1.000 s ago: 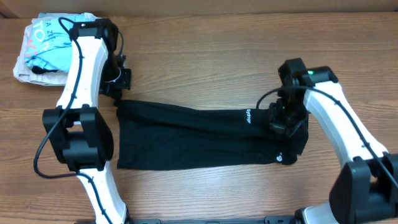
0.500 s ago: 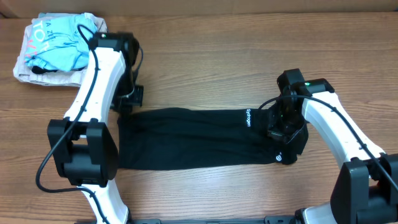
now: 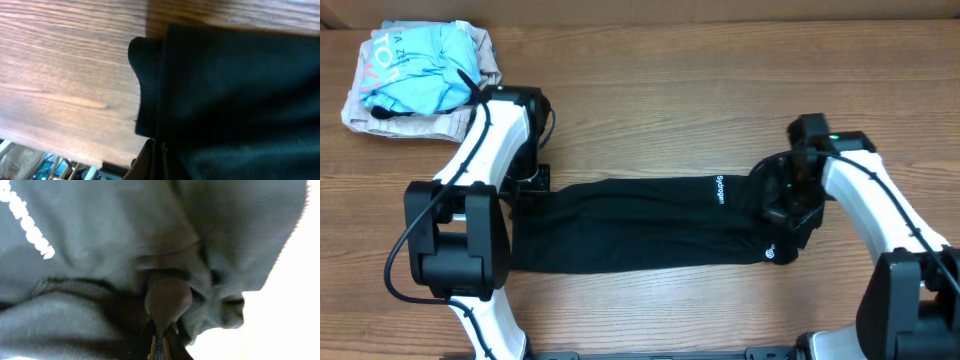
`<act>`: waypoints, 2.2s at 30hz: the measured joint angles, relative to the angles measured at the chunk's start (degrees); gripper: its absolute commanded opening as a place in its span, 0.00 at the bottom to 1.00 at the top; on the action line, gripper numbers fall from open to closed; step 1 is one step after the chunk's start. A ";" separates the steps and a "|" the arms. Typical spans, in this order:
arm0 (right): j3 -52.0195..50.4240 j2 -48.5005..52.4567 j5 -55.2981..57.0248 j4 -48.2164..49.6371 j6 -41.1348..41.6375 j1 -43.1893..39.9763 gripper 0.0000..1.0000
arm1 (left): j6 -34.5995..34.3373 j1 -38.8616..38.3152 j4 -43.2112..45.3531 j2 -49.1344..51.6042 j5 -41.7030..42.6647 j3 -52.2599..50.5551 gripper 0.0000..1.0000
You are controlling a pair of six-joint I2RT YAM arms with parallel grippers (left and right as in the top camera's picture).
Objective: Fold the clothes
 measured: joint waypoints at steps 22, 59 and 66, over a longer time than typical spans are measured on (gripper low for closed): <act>-0.04 0.00 -1.49 2.51 -2.75 -4.31 0.64 | 0.79 0.00 8.26 0.00 6.67 -10.16 0.73; -0.07 0.00 -1.46 7.02 -4.24 -4.31 0.72 | 8.70 6.21 19.61 -1.29 13.11 -10.14 0.04; -0.07 0.00 -1.46 6.73 -4.24 -4.31 0.73 | 9.35 11.34 11.87 -0.79 4.46 1.84 0.04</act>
